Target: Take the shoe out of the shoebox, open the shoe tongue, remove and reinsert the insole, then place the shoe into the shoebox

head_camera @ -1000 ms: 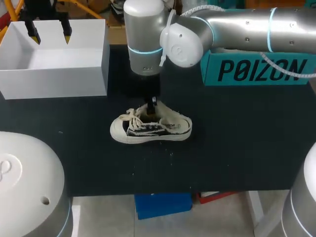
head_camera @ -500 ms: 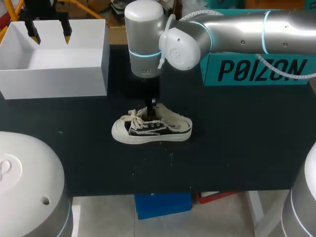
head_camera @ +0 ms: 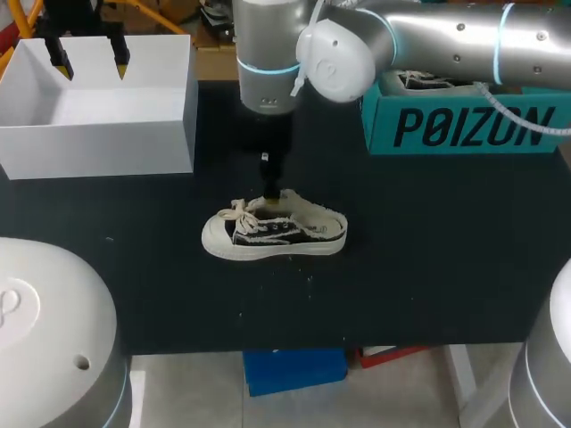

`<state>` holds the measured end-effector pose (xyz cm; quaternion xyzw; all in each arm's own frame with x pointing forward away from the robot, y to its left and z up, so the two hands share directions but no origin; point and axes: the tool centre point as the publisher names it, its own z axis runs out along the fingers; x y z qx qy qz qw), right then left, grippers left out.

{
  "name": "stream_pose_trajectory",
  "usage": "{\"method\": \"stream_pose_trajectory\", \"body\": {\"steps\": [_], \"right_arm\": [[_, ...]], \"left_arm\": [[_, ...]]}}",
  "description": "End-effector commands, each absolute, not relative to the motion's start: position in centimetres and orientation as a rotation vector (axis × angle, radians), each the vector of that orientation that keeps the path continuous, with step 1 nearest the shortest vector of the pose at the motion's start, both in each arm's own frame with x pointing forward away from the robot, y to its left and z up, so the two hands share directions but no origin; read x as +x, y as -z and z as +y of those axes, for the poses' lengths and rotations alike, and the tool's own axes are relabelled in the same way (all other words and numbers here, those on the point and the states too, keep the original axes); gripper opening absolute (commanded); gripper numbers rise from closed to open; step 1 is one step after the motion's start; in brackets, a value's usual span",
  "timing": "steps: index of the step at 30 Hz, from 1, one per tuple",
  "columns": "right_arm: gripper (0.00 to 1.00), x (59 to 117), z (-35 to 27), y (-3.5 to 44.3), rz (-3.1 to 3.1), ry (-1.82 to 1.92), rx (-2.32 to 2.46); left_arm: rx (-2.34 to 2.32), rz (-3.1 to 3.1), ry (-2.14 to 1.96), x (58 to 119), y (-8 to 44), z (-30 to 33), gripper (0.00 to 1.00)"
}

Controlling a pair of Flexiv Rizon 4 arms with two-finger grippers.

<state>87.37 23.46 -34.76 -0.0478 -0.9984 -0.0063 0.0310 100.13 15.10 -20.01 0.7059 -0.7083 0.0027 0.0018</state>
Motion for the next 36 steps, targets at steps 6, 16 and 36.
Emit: {"method": "stream_pose_trajectory", "body": {"steps": [6, 16, 36], "right_arm": [[1.0, 85.2, 20.4, 30.4, -3.174, 0.395, -0.077], [1.0, 83.4, 16.1, 28.5, -3.156, 0.611, -0.025], [1.0, 83.4, 16.1, 28.5, -3.156, 0.611, -0.025]], "left_arm": [[2.218, -2.221, -0.003, 100.1, 20.0, 15.0, 1.0], [2.218, -2.221, -0.003, 100.1, 20.0, 15.0, 1.0], [2.218, -2.221, -0.003, 100.1, 20.0, 15.0, 1.0]]}}
